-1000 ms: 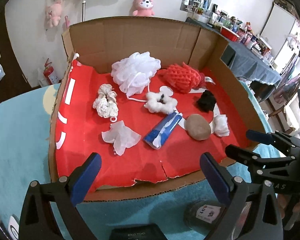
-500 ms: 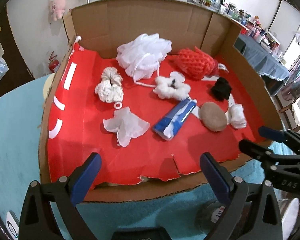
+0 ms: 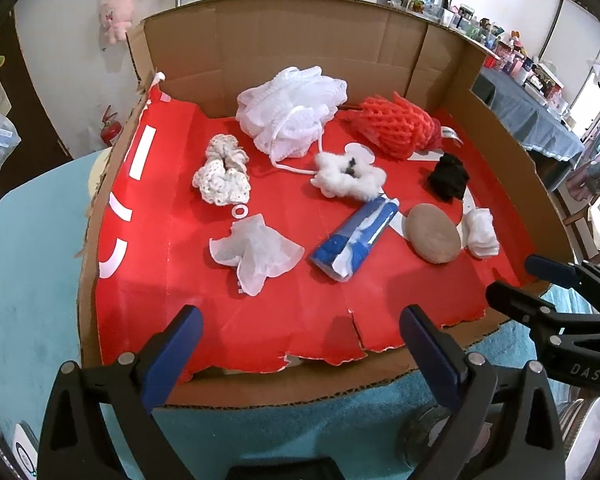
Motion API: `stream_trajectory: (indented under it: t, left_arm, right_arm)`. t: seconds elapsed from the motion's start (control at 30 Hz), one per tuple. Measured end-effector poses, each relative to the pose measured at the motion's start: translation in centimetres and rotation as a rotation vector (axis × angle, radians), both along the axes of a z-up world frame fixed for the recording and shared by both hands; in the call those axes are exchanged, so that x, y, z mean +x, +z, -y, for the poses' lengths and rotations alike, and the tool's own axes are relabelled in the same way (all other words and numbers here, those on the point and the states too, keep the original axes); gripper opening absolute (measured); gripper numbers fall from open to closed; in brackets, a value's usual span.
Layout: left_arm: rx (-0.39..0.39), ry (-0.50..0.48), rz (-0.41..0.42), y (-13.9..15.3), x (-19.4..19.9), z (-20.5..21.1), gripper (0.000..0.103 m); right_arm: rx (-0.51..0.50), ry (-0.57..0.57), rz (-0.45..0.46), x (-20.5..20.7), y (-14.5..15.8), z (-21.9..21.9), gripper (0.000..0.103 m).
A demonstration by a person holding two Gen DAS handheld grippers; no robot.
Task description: Organize soft objects
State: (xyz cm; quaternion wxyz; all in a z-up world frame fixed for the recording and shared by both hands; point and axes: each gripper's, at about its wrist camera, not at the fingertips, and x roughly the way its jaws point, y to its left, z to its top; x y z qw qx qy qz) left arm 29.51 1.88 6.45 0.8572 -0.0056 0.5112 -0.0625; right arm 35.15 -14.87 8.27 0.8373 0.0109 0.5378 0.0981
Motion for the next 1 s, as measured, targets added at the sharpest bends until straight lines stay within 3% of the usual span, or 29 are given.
stream_trajectory:
  t: [1.0]
  left_arm:
    - [0.014, -0.004, 0.007, -0.02, 0.04, 0.17, 0.100]
  right_arm:
    - [0.012, 0.001, -0.005, -0.05, -0.09, 0.28, 0.076]
